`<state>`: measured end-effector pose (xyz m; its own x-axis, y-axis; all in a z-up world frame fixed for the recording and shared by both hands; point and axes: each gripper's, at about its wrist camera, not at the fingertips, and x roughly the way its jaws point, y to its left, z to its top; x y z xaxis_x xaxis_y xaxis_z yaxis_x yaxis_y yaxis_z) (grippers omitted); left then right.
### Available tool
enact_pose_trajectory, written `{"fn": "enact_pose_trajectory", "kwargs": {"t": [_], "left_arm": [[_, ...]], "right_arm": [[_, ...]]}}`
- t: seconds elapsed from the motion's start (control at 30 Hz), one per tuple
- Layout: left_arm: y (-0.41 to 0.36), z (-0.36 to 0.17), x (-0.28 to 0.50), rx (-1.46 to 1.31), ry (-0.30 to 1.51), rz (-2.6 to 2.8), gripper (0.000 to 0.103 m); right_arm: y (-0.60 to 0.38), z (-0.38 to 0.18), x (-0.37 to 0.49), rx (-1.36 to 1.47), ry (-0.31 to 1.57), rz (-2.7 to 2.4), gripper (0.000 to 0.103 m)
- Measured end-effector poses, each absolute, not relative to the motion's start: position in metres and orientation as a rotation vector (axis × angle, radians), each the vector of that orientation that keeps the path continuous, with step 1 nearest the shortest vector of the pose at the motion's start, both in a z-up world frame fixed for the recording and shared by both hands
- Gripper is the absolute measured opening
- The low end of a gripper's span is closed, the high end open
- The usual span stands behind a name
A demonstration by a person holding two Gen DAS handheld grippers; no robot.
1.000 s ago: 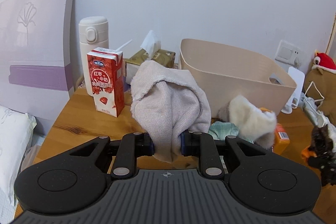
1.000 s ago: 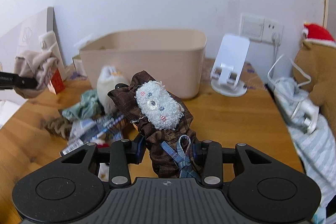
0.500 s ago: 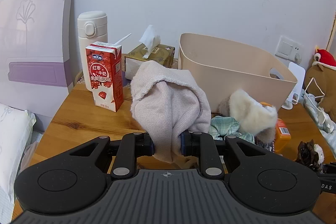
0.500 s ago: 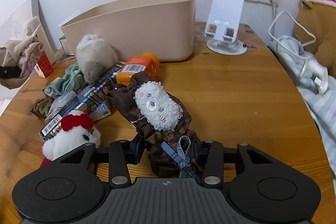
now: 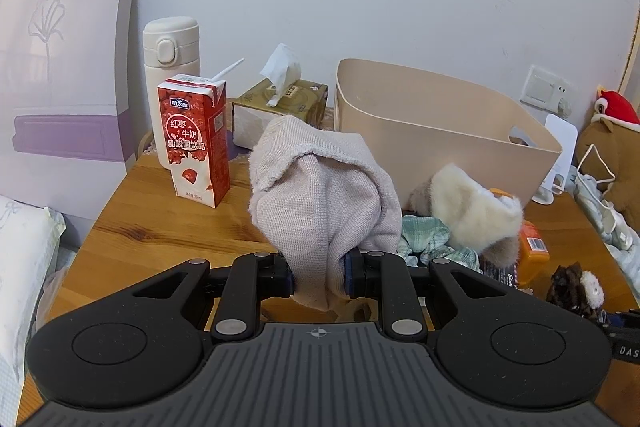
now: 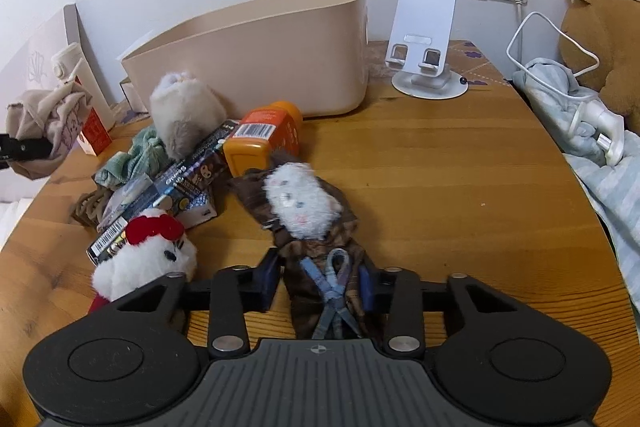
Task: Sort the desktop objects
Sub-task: 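Lift the beige cloth and brown scrunchie up toward the basket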
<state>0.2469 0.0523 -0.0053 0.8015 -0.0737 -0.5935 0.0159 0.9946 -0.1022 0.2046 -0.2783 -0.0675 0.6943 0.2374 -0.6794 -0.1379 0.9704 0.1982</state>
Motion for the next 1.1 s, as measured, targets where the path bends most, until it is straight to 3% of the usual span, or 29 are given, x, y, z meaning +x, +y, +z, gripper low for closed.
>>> {"fn": "enact_pose_trajectory", "kwargs": {"t": [0.6, 1.1], "left_arm": [[0.037, 0.024, 0.254, -0.062, 0.578, -0.071, 0.022], [-0.015, 0.046, 0.298, 0.077, 0.514, -0.094, 0.022]], "right_arm": [[-0.298, -0.006, 0.205, 0.165, 0.597, 0.16, 0.031], [-0.273, 0.039, 0.251, 0.024, 0.491, 0.118, 0.031]]}}
